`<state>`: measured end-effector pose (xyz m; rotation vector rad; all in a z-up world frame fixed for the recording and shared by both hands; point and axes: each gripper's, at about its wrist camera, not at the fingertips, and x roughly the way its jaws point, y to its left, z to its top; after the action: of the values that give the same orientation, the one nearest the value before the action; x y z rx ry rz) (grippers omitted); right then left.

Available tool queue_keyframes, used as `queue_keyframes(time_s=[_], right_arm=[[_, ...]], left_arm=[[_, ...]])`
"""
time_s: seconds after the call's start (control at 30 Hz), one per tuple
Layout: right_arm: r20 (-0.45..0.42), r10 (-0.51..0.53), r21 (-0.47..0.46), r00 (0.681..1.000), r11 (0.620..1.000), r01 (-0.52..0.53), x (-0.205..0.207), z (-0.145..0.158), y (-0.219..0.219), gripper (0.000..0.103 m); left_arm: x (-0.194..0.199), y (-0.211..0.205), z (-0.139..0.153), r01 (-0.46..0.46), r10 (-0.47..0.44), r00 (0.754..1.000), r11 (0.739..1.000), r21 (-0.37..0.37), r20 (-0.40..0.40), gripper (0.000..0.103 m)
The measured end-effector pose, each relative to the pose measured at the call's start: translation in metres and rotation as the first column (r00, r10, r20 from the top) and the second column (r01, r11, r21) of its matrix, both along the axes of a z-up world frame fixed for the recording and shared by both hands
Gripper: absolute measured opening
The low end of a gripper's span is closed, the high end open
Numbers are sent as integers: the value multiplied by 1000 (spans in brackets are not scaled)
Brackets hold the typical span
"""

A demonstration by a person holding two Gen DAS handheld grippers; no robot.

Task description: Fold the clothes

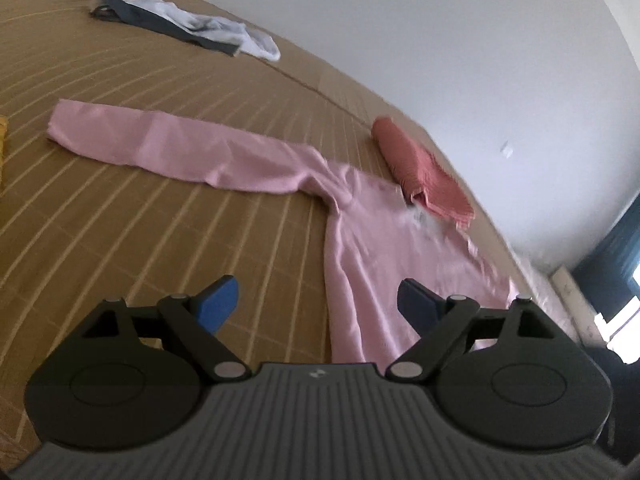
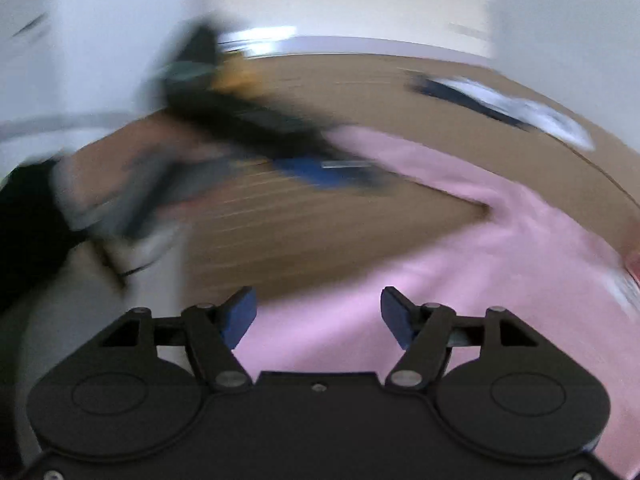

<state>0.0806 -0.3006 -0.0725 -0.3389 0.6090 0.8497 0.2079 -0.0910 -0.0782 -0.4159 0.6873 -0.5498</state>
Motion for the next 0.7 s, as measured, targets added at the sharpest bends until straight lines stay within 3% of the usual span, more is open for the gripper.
queue_keyframes(time_s=[0.1, 0.17, 0.23, 0.27, 0.3, 0.37, 0.43, 0.47, 0.53, 0.57, 0.63, 0.67, 0.7], right_arm=[[66, 128, -201, 990, 973, -112, -18, -18, 56, 72], [118, 154, -358, 981, 928, -103, -21, -37, 77, 65], [129, 144, -414, 981, 907, -79, -14, -47, 83, 50], [122, 134, -424, 984, 903, -70, -8, -50, 83, 25], [107, 117, -420, 987, 905, -62, -3, -50, 82, 11], [137, 47, -359, 989, 933, 5, -1, -39, 74, 11], [83, -91, -116, 992, 988, 100, 6, -13, 41, 11], [31, -161, 25, 987, 987, 160, 10, 0, 20, 12], [-105, -265, 239, 959, 929, 283, 17, 15, -19, 12], [-142, -315, 263, 939, 902, 342, 19, 15, -33, 15], [-141, -441, 208, 887, 862, 462, 19, 5, -47, 31], [-128, -481, 125, 867, 860, 496, 21, -3, -48, 39], [-106, -517, 45, 850, 851, 523, 22, -11, -48, 38]], left_arm=[[-2, 5, 3, -9, 9, 1000, 1000, -11, 2, 90], [-4, 8, 4, -6, 6, 1000, 1000, -20, -4, 90], [-6, 12, 5, -1, 1, 1000, 1000, -31, -9, 90], [-7, 14, 6, 0, -1, 1000, 999, -36, -9, 90], [-9, 15, 7, 1, -1, 1000, 999, -42, -7, 90], [-13, 18, 11, -4, 4, 1000, 999, -48, 2, 90], [-16, 21, 13, -9, 9, 1000, 999, -52, 11, 90], [-18, 22, 15, -10, 11, 1000, 998, -56, 14, 90], [-20, 24, 16, -6, 7, 1000, 998, -64, 19, 90], [-21, 24, 16, -7, 8, 1000, 998, -63, 20, 90], [-23, 24, 16, -11, 12, 1000, 998, -57, 17, 90], [-23, 23, 16, -10, 11, 1000, 999, -53, 16, 90], [-23, 23, 16, -8, 9, 1000, 999, -50, 16, 90]])
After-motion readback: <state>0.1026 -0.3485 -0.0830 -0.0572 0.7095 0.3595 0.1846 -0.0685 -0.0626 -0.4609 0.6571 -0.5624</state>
